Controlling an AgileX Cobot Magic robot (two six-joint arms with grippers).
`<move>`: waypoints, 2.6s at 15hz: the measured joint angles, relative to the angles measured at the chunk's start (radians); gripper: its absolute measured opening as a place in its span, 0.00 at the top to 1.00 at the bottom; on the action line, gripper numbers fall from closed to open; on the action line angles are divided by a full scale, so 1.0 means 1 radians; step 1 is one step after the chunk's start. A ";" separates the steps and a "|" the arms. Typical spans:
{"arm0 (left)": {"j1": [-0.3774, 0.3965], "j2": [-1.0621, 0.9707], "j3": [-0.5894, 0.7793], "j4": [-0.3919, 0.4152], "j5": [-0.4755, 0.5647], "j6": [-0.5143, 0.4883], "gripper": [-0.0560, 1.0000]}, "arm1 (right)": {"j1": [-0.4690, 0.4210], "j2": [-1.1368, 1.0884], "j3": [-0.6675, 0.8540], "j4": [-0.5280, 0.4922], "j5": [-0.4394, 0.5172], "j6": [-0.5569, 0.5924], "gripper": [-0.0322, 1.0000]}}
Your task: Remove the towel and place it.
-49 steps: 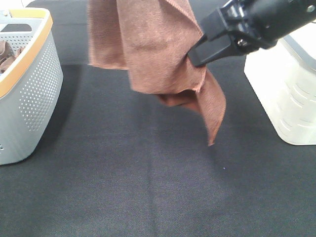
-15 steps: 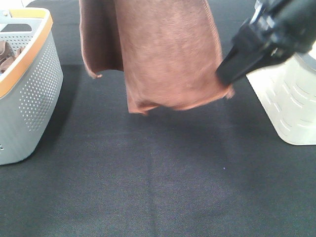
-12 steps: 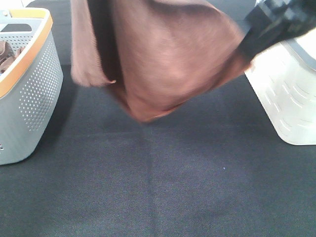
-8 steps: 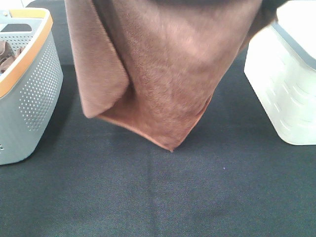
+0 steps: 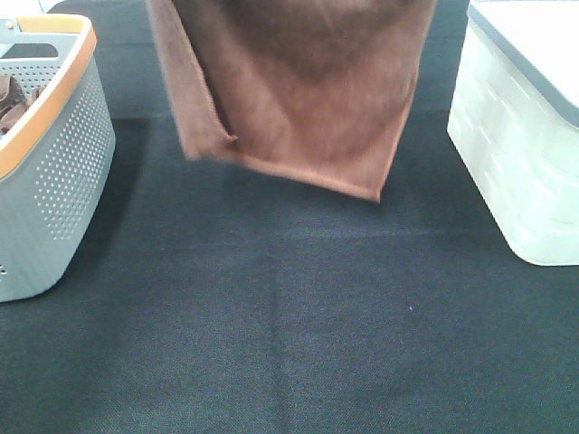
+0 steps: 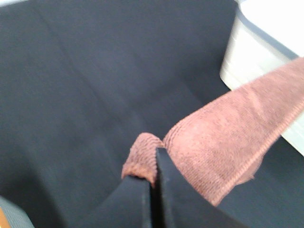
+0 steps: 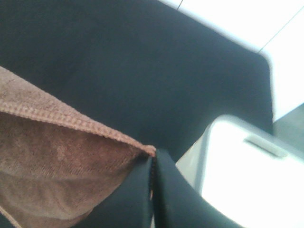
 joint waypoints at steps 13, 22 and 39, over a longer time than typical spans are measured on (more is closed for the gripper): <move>0.000 0.367 0.000 0.168 -0.238 0.000 0.95 | -0.115 0.297 0.039 -0.188 -0.293 0.386 0.97; 0.000 0.367 0.000 0.077 0.420 -0.024 0.95 | -0.069 0.297 0.045 0.451 0.310 -0.117 0.97; -0.175 0.321 0.384 0.090 0.444 -0.209 0.11 | -0.069 0.295 0.214 0.603 0.601 -0.148 0.34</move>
